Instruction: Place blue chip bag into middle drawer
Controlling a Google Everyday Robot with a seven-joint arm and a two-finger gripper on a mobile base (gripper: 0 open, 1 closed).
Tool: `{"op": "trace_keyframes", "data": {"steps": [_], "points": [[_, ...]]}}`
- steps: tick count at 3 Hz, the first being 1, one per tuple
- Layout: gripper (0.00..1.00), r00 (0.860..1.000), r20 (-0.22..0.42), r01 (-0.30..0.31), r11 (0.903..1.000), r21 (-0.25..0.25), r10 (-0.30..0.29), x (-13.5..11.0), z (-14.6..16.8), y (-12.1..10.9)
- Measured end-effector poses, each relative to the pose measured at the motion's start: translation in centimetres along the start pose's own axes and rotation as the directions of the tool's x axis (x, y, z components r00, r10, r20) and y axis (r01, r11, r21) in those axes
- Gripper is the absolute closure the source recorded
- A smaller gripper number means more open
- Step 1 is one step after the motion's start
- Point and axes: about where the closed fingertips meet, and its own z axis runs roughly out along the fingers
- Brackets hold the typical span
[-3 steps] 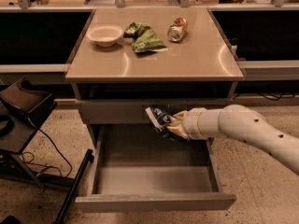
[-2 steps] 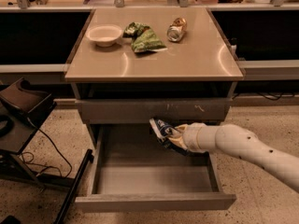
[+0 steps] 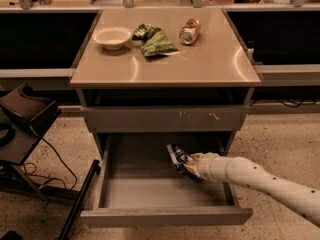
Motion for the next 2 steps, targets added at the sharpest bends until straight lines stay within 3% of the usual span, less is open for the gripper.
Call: {"op": "trace_keyframes", "data": {"steps": [1, 2], "points": [[1.0, 0.998, -0.046, -0.045, 0.9987, -0.024, 0.044, 3.9, 2.3, 0.4], [0.88, 0.995, -0.078, -0.073, 0.9964, -0.042, 0.07, 6.2, 3.5, 0.5]]}}
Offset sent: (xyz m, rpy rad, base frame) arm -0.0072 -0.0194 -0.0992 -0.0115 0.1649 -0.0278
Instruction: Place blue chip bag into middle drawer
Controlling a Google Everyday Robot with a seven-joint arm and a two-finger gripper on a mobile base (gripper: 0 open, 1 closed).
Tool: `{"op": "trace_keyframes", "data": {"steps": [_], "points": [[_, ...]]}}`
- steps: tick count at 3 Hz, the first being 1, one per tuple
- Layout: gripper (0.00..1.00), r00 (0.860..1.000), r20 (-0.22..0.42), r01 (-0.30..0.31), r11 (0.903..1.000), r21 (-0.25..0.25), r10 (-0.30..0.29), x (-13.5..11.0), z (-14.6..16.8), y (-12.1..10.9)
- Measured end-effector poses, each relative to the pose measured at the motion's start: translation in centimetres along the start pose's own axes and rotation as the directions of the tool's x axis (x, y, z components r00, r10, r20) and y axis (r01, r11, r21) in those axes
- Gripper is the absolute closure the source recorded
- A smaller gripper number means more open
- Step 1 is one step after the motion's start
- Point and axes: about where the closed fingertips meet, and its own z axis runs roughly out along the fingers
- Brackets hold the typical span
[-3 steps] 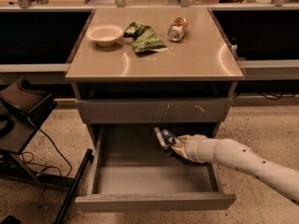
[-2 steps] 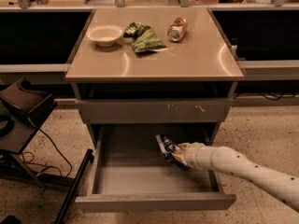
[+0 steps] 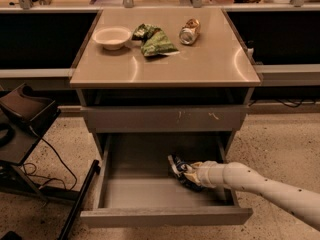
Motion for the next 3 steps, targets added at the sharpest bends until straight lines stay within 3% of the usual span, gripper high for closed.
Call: {"op": "trace_keyframes", "data": {"steps": [1, 3], "points": [[0.69, 1.0, -0.001, -0.001, 1.0, 0.0, 0.001, 0.06, 0.02, 0.0], [0.23, 1.0, -0.001, -0.001, 1.0, 0.0, 0.001, 0.06, 0.03, 0.0]]}}
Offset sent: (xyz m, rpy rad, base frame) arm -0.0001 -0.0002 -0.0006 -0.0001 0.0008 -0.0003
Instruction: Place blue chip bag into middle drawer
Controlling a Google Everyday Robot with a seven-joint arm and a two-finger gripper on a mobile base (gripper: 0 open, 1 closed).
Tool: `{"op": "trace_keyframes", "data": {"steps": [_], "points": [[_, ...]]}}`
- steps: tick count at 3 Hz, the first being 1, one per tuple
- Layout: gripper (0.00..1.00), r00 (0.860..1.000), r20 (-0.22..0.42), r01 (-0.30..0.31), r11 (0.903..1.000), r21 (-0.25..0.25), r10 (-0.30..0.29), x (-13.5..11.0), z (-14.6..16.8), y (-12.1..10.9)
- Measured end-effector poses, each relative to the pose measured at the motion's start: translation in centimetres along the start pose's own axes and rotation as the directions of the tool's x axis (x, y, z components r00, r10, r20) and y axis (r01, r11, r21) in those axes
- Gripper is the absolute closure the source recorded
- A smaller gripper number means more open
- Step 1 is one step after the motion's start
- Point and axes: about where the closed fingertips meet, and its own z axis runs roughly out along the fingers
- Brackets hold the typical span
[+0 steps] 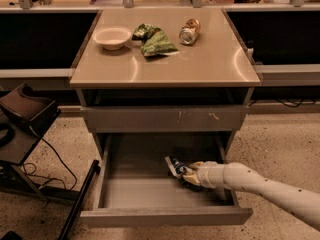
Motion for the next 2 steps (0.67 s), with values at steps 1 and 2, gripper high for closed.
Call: {"op": "trace_keyframes", "data": {"steps": [1, 2], "points": [[0.01, 1.0, 0.0, 0.0, 1.0, 0.0, 0.0, 0.0, 0.0, 0.0], [0.0, 1.0, 0.0, 0.0, 1.0, 0.0, 0.0, 0.0, 0.0, 0.0]]}}
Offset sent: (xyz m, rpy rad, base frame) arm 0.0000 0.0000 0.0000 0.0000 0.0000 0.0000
